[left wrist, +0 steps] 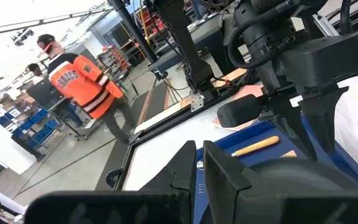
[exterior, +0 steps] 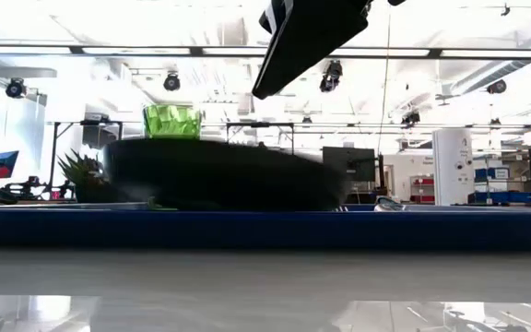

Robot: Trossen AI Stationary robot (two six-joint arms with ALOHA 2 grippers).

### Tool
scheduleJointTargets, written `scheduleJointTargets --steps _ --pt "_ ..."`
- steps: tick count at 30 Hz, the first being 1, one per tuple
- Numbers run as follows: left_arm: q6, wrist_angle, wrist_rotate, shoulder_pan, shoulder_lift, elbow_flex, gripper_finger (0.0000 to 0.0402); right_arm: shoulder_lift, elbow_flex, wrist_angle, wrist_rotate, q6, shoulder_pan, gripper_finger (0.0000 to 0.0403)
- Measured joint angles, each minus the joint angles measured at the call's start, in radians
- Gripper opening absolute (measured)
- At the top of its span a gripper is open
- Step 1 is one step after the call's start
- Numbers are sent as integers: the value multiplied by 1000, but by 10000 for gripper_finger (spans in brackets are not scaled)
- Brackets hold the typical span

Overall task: Pick and place plate/cup/fork/spoon on tray
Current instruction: Put the black plate on the blue tray

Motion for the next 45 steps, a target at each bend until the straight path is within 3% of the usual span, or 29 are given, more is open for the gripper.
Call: scheduleJointTargets --steps 11,23,31,45 --pt "0 0 0 0 0 0 11 0 0 -11 -3 1 0 85" --pt "0 0 0 0 0 0 11 53 -94 130 -3 28 -68 11" --pt "0 0 0 0 0 0 11 160 -80 150 -11 11 -148 9" --pt "0 -1 0 0 0 0 11 181 -74 183 -36 32 -199 8"
